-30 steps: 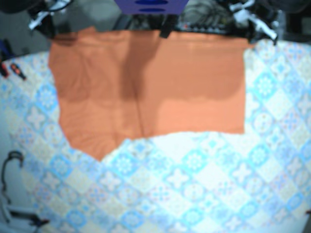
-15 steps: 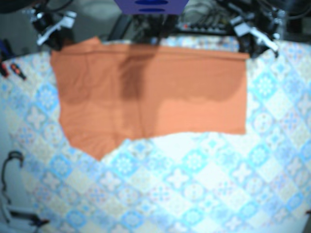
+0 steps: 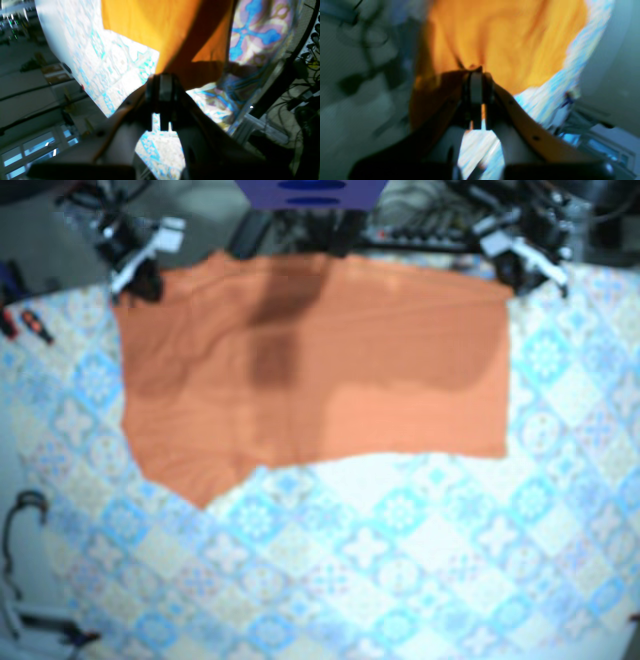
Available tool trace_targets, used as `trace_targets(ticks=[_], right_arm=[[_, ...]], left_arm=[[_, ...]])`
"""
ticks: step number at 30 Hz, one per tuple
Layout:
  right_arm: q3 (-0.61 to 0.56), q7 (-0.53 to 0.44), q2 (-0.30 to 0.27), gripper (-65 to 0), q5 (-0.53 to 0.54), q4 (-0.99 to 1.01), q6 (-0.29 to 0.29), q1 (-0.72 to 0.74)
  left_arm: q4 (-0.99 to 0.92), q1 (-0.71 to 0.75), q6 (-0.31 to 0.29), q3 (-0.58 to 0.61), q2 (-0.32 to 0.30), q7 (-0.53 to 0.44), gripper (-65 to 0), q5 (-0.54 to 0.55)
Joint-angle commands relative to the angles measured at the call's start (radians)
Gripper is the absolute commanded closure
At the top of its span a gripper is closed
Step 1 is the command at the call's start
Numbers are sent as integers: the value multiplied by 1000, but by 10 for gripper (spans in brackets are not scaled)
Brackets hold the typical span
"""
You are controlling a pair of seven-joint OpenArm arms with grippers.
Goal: Fold the T-shirt properly
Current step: 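Lower the shoulder edge and release it with both grippers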
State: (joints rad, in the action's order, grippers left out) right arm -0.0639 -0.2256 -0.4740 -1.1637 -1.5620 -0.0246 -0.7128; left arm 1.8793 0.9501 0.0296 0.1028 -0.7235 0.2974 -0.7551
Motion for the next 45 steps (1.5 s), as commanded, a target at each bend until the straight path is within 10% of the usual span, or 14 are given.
trace_targets(ticks=[1, 45], right_arm=[[3, 5, -19, 0, 8, -7, -7, -11], [-104, 4, -22, 0, 8, 93, 30, 226]], left_arm=[[12, 8, 20, -7, -11, 3, 0, -7], [-148, -230, -76, 64, -5, 30, 0, -5]])
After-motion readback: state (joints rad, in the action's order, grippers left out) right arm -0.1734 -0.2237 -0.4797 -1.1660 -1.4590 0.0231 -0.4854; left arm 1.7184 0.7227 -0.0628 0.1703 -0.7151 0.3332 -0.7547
